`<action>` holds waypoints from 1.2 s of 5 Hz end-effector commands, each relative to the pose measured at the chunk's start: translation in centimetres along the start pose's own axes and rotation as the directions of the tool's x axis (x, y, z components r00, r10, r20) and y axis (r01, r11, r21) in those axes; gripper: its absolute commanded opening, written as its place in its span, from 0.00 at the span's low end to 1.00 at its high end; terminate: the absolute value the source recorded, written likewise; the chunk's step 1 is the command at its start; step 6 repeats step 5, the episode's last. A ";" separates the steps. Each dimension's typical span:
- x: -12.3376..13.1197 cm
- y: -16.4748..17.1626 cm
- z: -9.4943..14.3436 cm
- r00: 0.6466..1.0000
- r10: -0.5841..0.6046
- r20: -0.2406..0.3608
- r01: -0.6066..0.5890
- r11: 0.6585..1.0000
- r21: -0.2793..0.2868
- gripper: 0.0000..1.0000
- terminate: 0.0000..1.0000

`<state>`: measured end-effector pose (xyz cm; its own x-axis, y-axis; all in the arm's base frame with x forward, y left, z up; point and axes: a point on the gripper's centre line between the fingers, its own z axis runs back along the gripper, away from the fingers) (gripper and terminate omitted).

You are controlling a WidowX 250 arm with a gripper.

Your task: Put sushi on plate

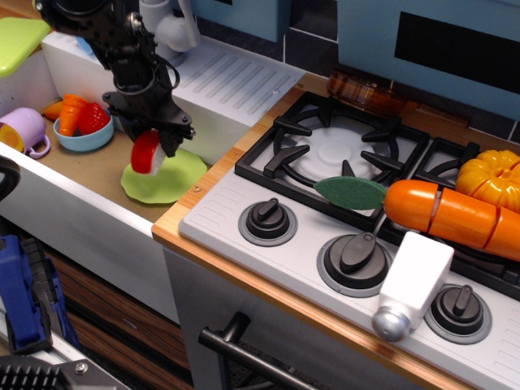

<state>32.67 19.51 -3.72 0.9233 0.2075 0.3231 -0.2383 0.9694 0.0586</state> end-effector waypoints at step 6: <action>1.6 -0.1 -0.4 0.994 -0.038 0.102 0.040 0.999 -0.017 1.00 1.00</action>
